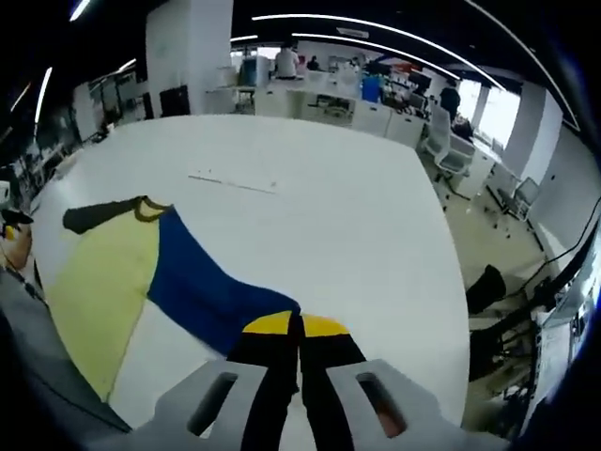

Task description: Fold the garment on the visible template until the final outline fits inside the template.

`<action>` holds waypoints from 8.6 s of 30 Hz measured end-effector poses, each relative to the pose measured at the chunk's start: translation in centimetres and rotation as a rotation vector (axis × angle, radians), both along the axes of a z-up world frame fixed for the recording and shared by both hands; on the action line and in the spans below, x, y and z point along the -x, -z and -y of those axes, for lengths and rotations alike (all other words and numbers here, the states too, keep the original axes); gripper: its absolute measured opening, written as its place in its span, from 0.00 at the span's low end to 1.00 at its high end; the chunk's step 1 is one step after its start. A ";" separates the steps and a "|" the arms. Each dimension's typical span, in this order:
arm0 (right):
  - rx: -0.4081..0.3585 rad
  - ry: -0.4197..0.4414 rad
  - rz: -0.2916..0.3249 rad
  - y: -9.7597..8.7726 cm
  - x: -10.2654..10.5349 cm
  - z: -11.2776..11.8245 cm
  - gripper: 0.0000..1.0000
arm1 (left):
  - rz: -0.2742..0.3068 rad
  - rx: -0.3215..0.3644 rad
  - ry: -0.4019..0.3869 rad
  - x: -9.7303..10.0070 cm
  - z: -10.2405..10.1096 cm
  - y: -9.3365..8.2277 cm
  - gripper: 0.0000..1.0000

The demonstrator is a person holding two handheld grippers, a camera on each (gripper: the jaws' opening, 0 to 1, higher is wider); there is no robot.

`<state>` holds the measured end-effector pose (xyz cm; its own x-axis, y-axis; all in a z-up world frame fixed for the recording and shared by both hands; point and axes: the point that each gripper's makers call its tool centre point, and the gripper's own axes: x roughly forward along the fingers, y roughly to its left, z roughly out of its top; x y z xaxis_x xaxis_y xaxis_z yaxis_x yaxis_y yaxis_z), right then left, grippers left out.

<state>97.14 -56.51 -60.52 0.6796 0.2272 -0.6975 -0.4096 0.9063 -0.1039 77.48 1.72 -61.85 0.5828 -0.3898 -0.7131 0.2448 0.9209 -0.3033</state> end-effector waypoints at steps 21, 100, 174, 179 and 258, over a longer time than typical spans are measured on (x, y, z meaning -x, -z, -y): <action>-0.074 -0.148 0.072 -7.2 -0.7 -10.2 0.02 | 0.023 0.044 -0.009 1.2 -1.3 0.5 0.98; -0.193 -0.695 -0.122 1.1 -0.7 -45.2 0.02 | -0.033 0.045 -0.120 5.3 -8.1 2.4 0.98; -0.233 -0.504 -0.371 15.2 0.3 -55.6 0.02 | -0.120 0.047 -0.162 5.9 -10.0 6.3 0.98; -0.226 -0.509 -0.378 15.7 0.5 -56.0 0.02 | -0.123 0.046 -0.158 5.9 -10.0 6.4 0.98; -0.318 -0.594 -0.191 4.6 5.4 -45.4 0.51 | 0.010 0.009 0.015 2.9 -3.8 0.2 0.99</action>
